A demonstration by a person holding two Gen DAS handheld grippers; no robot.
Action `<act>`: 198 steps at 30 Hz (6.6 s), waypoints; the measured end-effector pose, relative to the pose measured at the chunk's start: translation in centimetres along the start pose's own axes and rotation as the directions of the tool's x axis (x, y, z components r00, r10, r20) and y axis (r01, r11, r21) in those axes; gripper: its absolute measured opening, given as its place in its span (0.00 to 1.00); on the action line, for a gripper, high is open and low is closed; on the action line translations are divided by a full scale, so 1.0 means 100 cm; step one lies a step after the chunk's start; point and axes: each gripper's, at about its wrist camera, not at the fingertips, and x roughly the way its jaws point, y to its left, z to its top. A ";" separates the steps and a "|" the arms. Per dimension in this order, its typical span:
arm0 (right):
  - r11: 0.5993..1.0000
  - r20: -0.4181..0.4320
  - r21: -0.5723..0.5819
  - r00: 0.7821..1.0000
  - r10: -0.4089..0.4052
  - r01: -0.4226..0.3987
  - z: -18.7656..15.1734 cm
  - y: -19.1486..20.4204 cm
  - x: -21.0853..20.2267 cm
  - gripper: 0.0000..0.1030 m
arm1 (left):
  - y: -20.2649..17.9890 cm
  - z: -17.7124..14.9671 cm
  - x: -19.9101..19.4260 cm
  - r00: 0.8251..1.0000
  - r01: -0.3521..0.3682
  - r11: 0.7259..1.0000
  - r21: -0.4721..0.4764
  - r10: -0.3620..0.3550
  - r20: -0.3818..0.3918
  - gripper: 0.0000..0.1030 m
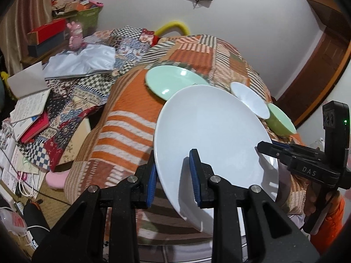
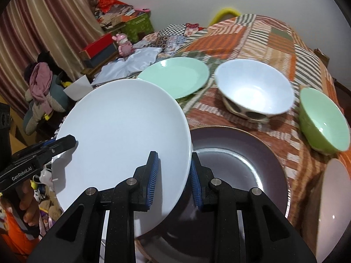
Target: Organize plates and bowls
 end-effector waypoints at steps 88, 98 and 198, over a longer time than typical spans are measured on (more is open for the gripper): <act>0.950 0.060 0.259 0.978 -0.199 0.177 -0.072 -0.070 -0.062 0.24 | -0.085 -0.002 0.078 0.989 0.073 0.982 0.174 -0.049 -0.140 0.28; 0.977 0.131 0.155 0.977 -0.169 0.148 -0.041 -0.052 -0.077 0.24 | -0.067 0.023 0.036 1.000 0.017 0.989 0.144 -0.014 -0.025 0.28; 0.999 -0.224 -0.024 0.974 0.028 -0.034 0.102 -0.002 0.136 0.31 | 0.073 0.091 0.135 0.986 -0.078 0.993 0.089 0.090 -0.143 0.25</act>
